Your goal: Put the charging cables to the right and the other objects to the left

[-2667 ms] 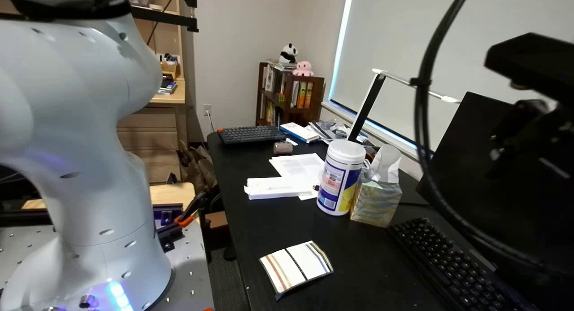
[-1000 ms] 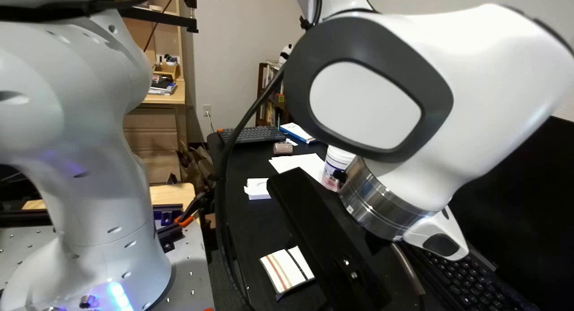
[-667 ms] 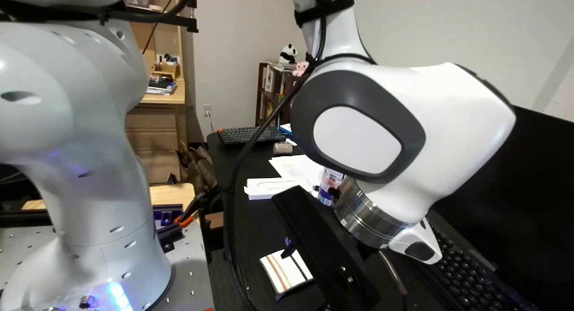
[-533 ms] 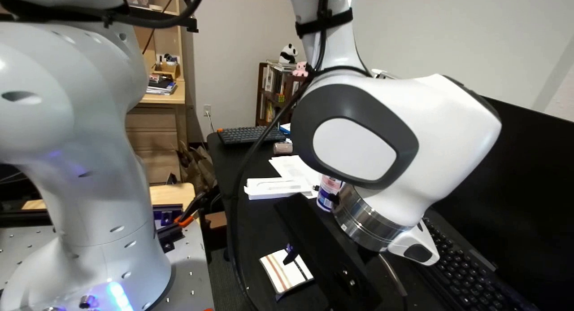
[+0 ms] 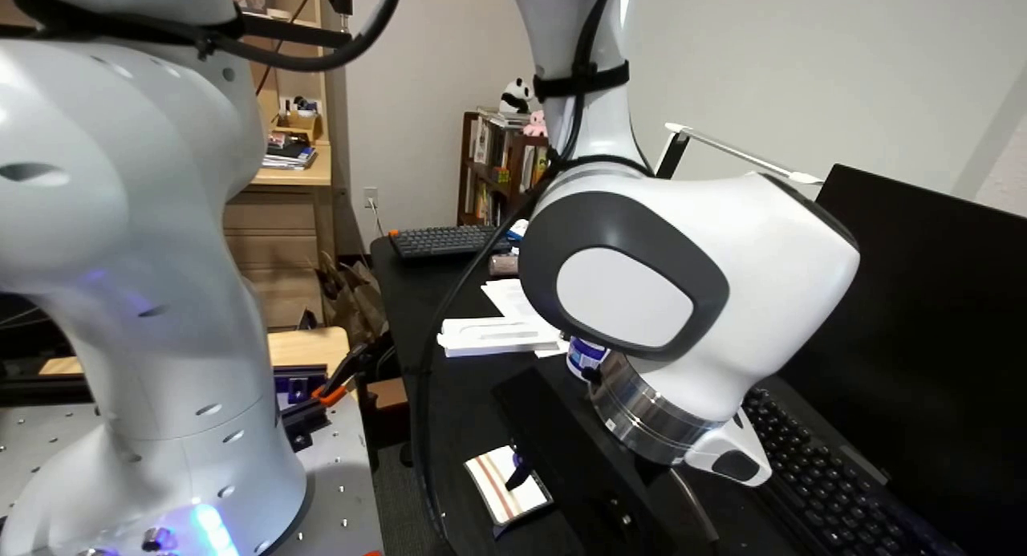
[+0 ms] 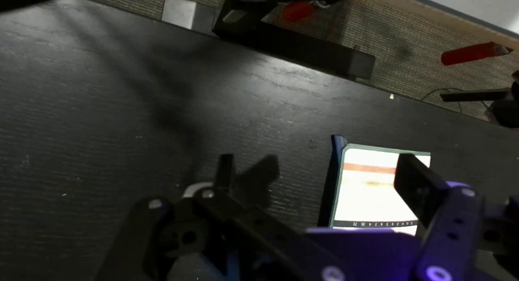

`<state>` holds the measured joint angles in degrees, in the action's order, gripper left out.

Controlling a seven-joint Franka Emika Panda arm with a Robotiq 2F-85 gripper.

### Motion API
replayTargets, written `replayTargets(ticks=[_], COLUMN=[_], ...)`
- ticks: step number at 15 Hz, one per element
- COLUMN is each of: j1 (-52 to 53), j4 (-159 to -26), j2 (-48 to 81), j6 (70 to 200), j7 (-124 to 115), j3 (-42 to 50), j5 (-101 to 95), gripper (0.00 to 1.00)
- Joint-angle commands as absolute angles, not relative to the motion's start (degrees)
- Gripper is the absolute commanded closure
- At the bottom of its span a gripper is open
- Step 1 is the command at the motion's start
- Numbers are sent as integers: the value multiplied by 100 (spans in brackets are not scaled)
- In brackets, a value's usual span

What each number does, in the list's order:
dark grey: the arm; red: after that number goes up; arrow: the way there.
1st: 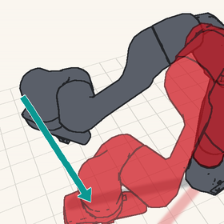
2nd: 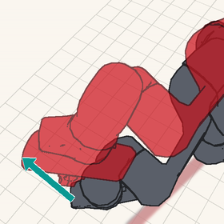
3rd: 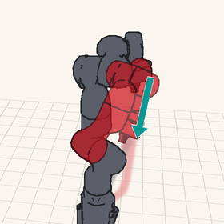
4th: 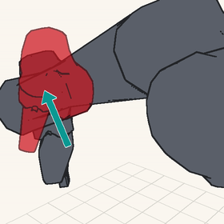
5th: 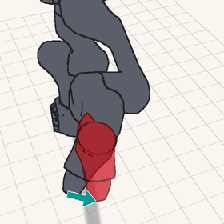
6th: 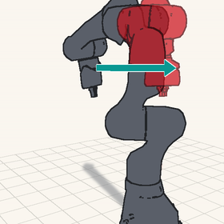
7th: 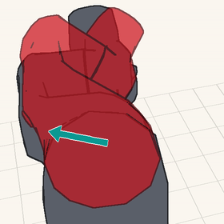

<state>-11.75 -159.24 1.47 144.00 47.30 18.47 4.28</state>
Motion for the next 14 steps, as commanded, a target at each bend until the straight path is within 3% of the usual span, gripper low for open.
replayTargets(ticks=[1,14], j1=[-1348,-1636], j4=[-15898,-15757], j2=[446,1411], j6=[14468,14905], j7=[5155,6246], j3=[1652,721], j5=[965,1865], gripper=[0,0])
